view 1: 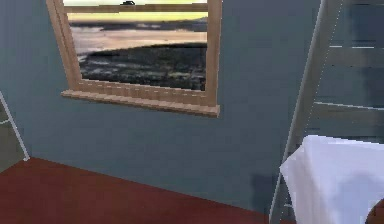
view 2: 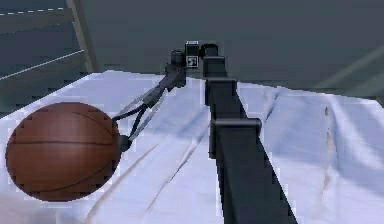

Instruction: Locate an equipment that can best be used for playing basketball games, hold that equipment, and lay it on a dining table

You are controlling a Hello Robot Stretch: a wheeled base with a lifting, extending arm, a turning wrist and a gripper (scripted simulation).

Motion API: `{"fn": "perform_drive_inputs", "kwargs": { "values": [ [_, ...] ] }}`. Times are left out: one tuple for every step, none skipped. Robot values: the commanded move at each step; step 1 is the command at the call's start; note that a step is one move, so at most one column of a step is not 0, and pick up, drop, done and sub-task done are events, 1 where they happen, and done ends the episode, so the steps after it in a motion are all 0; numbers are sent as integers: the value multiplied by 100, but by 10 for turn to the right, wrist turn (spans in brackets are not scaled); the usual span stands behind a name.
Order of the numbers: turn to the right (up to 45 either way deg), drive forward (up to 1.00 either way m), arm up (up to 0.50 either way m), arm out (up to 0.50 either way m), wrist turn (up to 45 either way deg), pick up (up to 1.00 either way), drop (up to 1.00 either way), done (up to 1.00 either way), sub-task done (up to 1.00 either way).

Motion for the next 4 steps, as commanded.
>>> {"fn": "perform_drive_inputs", "kwargs": {
  "values": [
    [0,0,0,-42,0,0,0,0,0],
    [-450,0,0,0,0,0,0,0,0],
    [-270,0,0,0,0,0,0,0,0],
    [0,10,0,0,0,0,0,0,0]
  ]
}}
